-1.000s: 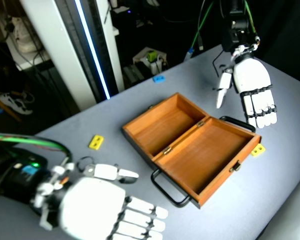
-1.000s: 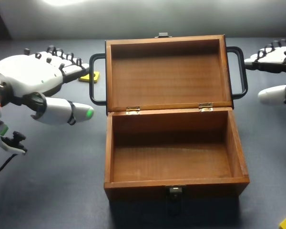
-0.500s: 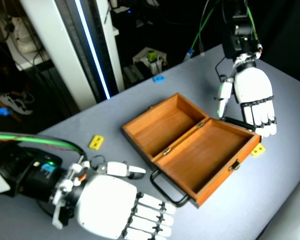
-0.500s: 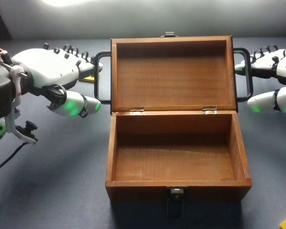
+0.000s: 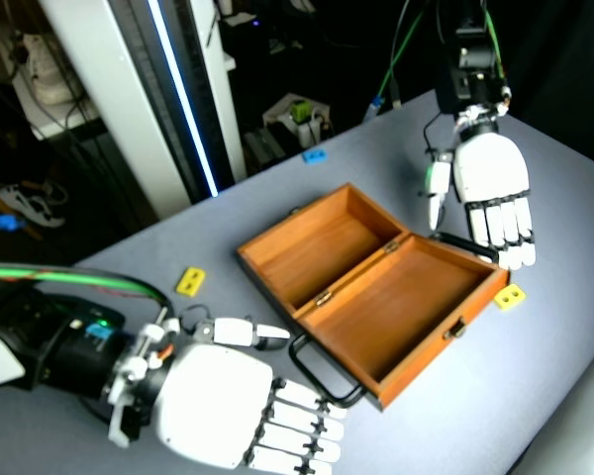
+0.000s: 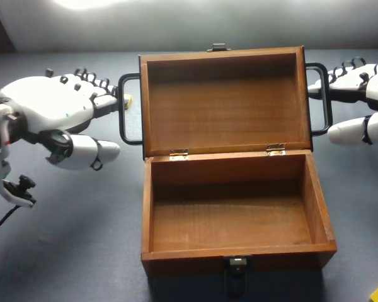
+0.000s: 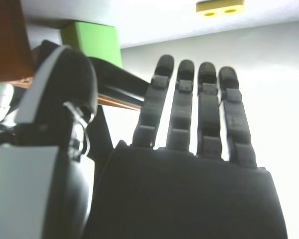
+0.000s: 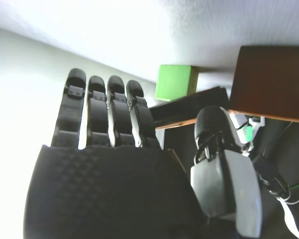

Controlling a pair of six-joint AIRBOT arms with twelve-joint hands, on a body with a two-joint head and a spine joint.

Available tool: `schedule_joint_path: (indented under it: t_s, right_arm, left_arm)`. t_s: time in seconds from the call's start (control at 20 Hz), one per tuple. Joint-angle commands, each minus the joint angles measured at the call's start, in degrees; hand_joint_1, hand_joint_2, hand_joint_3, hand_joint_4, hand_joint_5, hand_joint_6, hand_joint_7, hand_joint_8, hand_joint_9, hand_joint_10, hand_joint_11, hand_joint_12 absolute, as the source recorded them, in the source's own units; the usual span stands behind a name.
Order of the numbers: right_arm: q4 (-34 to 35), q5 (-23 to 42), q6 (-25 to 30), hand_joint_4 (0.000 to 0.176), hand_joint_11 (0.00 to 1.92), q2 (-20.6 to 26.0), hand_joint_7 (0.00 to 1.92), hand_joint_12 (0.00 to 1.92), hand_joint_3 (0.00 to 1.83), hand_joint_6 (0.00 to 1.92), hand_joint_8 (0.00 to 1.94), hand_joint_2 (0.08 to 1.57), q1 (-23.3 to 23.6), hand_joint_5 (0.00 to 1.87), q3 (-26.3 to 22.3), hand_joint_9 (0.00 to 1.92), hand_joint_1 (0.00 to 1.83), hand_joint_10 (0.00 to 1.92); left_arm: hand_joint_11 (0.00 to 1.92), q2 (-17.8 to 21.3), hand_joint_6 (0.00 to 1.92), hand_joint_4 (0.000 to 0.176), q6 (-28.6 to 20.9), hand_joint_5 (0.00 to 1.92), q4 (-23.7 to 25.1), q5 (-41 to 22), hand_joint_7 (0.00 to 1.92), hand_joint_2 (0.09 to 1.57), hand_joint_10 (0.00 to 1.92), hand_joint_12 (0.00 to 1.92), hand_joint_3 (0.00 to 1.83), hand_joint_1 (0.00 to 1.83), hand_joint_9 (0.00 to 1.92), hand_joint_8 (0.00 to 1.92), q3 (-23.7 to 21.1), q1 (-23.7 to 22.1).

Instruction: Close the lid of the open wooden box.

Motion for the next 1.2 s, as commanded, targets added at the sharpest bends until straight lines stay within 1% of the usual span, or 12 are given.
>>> schedule_joint_path:
  t_s: [0.0, 0.05, 0.1, 0.25, 0.35, 0.45, 0.5, 0.65, 0.75, 0.95, 1.05, 1.15]
  right_arm:
    - [2.36, 8.68, 0.62, 0.000, 0.04, 0.37, 0.08, 0.00, 0.01, 0.01, 0.00, 1.29, 0.88, 0.10, -0.37, 0.02, 0.00, 0.00]
    - [2.74, 9.67, 0.62, 0.000, 0.03, 0.38, 0.07, 0.00, 0.00, 0.00, 0.00, 1.29, 0.88, 0.09, -0.96, 0.01, 0.00, 0.00]
    - [3.10, 10.53, 0.62, 0.000, 0.01, 0.39, 0.06, 0.00, 0.01, 0.00, 0.00, 1.30, 0.88, 0.09, -1.41, 0.00, 0.00, 0.00]
    - [4.05, 12.60, 0.62, 0.000, 0.04, 0.67, 0.08, 0.02, 0.00, 0.01, 0.01, 1.27, 0.88, 0.11, -2.63, 0.02, 0.00, 0.01]
    - [4.51, 13.46, 0.62, 0.000, 0.06, 0.93, 0.09, 0.02, 0.00, 0.01, 0.01, 1.25, 0.87, 0.12, -3.34, 0.04, 0.00, 0.01]
    - [4.58, 14.24, 0.62, 0.000, 0.05, 1.69, 0.11, 0.02, 0.00, 0.01, 0.02, 1.28, 0.80, 0.12, -4.17, 0.04, 0.00, 0.01]
    - [4.58, 14.66, 0.62, 0.000, 0.05, 3.33, 0.11, 0.02, 0.01, 0.01, 0.02, 1.30, 0.50, 0.13, -4.80, 0.03, 0.00, 0.01]
    - [4.63, 16.41, 0.61, 0.000, 0.02, 4.24, 0.12, 0.00, 0.01, 0.00, 0.01, 1.32, -0.41, 0.12, -6.57, 0.02, 0.00, 0.00]
    - [4.66, 16.93, 0.61, 0.000, 0.02, 4.47, 0.10, 0.01, 0.01, 0.00, 0.00, 1.33, -0.69, 0.11, -7.00, 0.01, 0.00, 0.00]
    - [5.01, 17.64, 0.61, 0.000, 0.02, 4.58, 0.11, 0.00, 0.00, 0.00, 0.00, 1.32, -1.23, 0.12, -7.31, 0.01, 0.00, 0.00]
    - [5.01, 17.70, 0.61, 0.000, 0.02, 4.69, 0.11, 0.00, 0.01, 0.00, 0.00, 1.33, -1.40, 0.13, -7.42, 0.01, 0.00, 0.00]
    - [5.07, 17.66, 0.61, 0.000, 0.04, 4.83, 0.12, 0.01, 0.00, 0.01, 0.01, 1.33, -1.53, 0.13, -7.31, 0.03, 0.00, 0.01]
  left_arm:
    - [0.04, 0.70, 0.01, 0.000, -0.10, 0.04, 0.15, -9.78, 0.06, 1.41, 0.02, 0.02, 0.00, 0.00, 0.06, 0.01, -0.70, -0.16]
    - [0.04, 1.54, 0.01, 0.000, -0.10, 0.05, -0.04, -11.14, 0.06, 1.41, 0.01, 0.01, 0.00, 0.00, 0.06, 0.01, -1.71, 0.46]
    - [0.11, 2.38, 0.02, 0.000, -0.10, 0.11, -0.29, -12.53, 0.12, 1.41, 0.03, 0.04, 0.00, 0.05, 0.13, 0.02, -2.64, 1.22]
    - [0.04, 4.61, 0.00, 0.000, -0.13, 0.07, -0.93, -16.60, 0.07, 1.41, 0.00, 0.01, 0.00, 0.00, 0.06, 0.00, -5.01, 2.89]
    - [0.09, 5.69, 0.00, 0.000, -0.34, 0.07, -1.03, -18.90, 0.08, 1.40, 0.01, 0.03, 0.00, 0.00, 0.10, 0.00, -6.21, 3.59]
    - [0.09, 6.64, 0.00, 0.000, -0.74, 0.08, -1.02, -20.98, 0.09, 1.41, 0.02, 0.03, 0.00, 0.01, 0.13, 0.01, -7.28, 4.40]
    - [0.14, 7.28, 0.01, 0.000, -1.00, 0.12, -0.98, -22.00, 0.17, 1.40, 0.02, 0.04, 0.00, 0.02, 0.20, 0.01, -7.94, 5.00]
    - [0.15, 9.39, 0.00, 0.000, -1.42, 0.11, -0.68, -24.77, 0.14, 1.38, 0.00, 0.04, 0.00, 0.00, 0.18, 0.00, -10.12, 6.88]
    - [0.18, 10.05, 0.00, 0.000, -1.75, 0.11, -0.54, -25.81, 0.14, 1.38, 0.01, 0.05, 0.00, 0.04, 0.18, 0.01, -10.78, 7.62]
    - [0.15, 10.58, 0.00, 0.000, -4.14, 0.12, 0.45, -27.02, 0.15, 1.39, 0.00, 0.03, 0.00, 0.04, 0.17, 0.00, -11.03, 8.55]
    - [0.18, 10.71, 0.00, 0.000, -4.21, 0.13, 0.49, -27.10, 0.15, 1.39, 0.00, 0.05, 0.00, 0.07, 0.18, 0.00, -11.11, 8.73]
    - [0.15, 10.89, 0.00, 0.000, -4.21, 0.11, 0.17, -26.79, 0.15, 1.38, 0.00, 0.03, 0.00, 0.01, 0.16, 0.00, -11.04, 9.09]
